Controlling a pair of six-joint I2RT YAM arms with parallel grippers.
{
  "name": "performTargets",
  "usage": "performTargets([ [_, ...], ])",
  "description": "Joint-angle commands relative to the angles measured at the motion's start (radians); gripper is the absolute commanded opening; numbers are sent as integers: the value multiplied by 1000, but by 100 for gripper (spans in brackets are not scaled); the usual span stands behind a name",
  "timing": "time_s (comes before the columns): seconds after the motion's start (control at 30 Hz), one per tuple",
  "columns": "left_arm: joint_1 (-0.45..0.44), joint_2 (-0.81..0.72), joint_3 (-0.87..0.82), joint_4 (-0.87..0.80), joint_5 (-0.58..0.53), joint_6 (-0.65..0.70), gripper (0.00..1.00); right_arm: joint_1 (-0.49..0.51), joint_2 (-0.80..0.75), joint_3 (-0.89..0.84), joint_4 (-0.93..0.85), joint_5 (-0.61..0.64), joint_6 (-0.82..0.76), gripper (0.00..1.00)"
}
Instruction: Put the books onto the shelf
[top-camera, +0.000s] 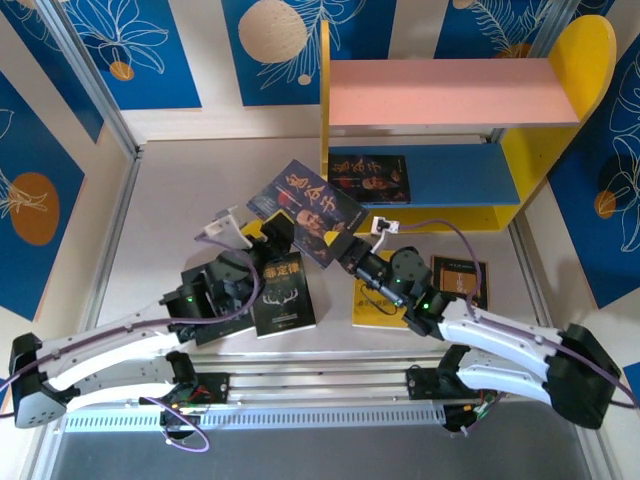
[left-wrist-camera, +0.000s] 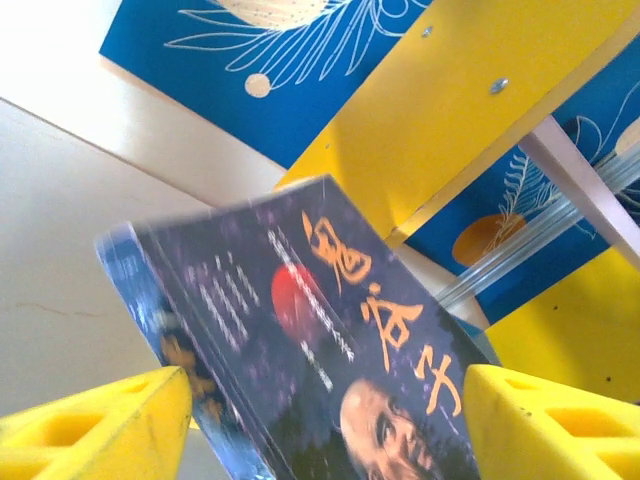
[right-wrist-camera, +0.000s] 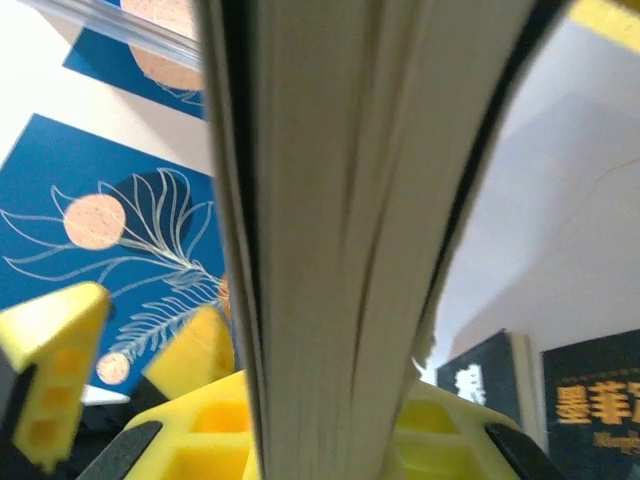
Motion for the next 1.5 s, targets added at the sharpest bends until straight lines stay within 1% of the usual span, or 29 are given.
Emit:
performTargets([
  [0.0, 47, -33, 138, -309, 75, 96, 75, -59, -115, 29, -142, -122, -157, 14],
  [0.03, 90, -31, 176, -374, 162, 102, 75, -98, -135, 64, -233, -192, -180, 14],
  [0.1, 181, -26, 238, -454, 349, 119, 73, -167, -159, 112, -343, -312, -228, 14],
  [0.13, 217, -20, 263, -484, 423, 130, 73, -197, -173, 126, -382, -357, -239, 14],
  [0.17, 242, -17, 279, -503, 472, 147, 73, -222, -182, 133, -405, -393, -252, 14],
  [0.3, 297, 21, 352, -608, 567, 207, 74, -310, -199, 191, -529, -533, -328, 14],
  [0.4, 336, 56, 374, -647, 674, 242, 75, -359, -191, 239, -611, -630, -384, 14],
  [0.53, 388, 83, 349, -646, 817, 258, 75, -419, -189, 286, -690, -725, -444, 14],
  [0.63, 420, 93, 320, -632, 895, 265, 75, -469, -186, 300, -720, -798, -470, 14],
  [0.7, 441, 97, 299, -600, 976, 268, 76, -510, -184, 300, -721, -855, -472, 14],
  [0.8, 453, 112, 284, -571, 1055, 274, 76, -556, -183, 298, -716, -914, -466, 14],
  [0.97, 457, 155, 261, -512, 1173, 271, 78, -594, -184, 288, -673, -990, -448, 14],
  [1.13, 459, 185, 238, -446, 1263, 243, 79, -609, -175, 279, -621, -1041, -430, 14],
  [1.3, 467, 193, 207, -337, 1392, 199, 79, -610, -156, 278, -607, -1074, -436, 14],
  [1.37, 474, 189, 198, -298, 1433, 181, 77, -610, -154, 277, -622, -1072, -448, 14],
  [1.47, 483, 184, 182, -247, 1483, 153, 68, -610, -152, 278, -647, -1064, -470, 15],
])
